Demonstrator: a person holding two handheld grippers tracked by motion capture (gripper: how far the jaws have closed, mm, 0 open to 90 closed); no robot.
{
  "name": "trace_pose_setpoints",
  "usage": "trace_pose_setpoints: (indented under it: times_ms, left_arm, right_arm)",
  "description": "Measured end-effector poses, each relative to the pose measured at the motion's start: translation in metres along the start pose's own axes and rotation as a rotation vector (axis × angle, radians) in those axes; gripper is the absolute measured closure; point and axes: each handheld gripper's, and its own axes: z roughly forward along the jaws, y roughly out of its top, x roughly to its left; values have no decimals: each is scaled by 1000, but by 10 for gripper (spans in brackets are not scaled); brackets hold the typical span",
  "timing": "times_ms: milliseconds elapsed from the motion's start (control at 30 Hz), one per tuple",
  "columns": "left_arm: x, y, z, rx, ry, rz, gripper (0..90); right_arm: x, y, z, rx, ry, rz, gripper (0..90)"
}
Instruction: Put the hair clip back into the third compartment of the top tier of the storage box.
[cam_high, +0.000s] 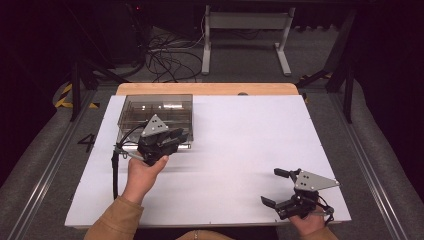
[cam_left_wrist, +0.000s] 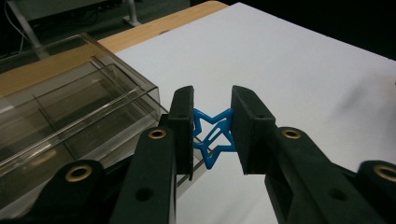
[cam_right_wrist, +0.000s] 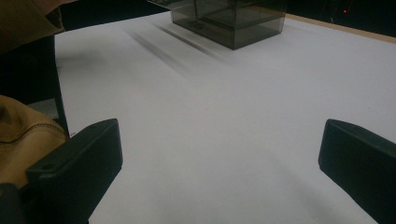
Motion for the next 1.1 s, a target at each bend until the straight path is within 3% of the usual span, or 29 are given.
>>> trace_pose_setpoints:
  times_ms: [67, 100, 533, 800, 1100]
  left_arm:
    - [1, -1, 1, 3, 3, -20, 713]
    - [4, -1, 1, 3, 14, 0, 713]
    - [16, -3, 5, 20, 45, -47, 713]
    - [24, -4, 12, 41, 69, -45, 713]
    - [31, -5, 22, 55, 85, -73, 713]
  right_arm:
    - [0, 0, 0, 0, 0, -1, 3]
    - [0, 0, 0, 0, 0, -1, 3]
    - [0, 0, 0, 2, 0, -1, 3]
    - [0, 0, 1, 7, 3, -1, 3]
    - [0, 0, 1, 6, 5, -3, 3]
